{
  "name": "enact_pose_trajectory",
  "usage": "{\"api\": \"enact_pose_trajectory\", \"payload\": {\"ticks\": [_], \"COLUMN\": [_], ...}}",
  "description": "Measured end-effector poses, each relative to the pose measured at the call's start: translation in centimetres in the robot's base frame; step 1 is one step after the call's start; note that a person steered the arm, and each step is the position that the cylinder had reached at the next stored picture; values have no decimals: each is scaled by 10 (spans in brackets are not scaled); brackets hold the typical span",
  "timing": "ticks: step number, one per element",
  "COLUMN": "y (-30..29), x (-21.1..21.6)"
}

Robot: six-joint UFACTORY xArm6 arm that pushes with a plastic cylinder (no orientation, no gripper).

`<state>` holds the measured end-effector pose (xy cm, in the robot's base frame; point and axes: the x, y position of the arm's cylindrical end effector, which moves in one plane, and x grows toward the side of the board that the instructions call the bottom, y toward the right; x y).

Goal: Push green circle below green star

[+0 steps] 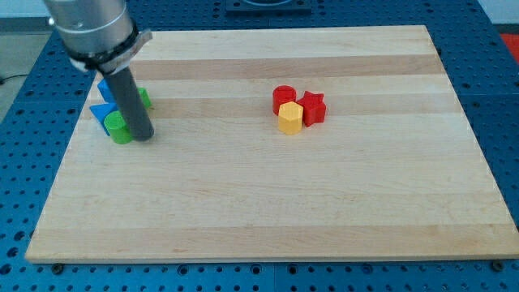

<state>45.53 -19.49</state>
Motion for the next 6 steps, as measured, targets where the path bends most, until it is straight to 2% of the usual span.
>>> {"api": "enact_pose_trajectory", "payload": {"ticks": [1,3,6], "y": [-34,-47,-50], "x": [27,-10,-37]}}
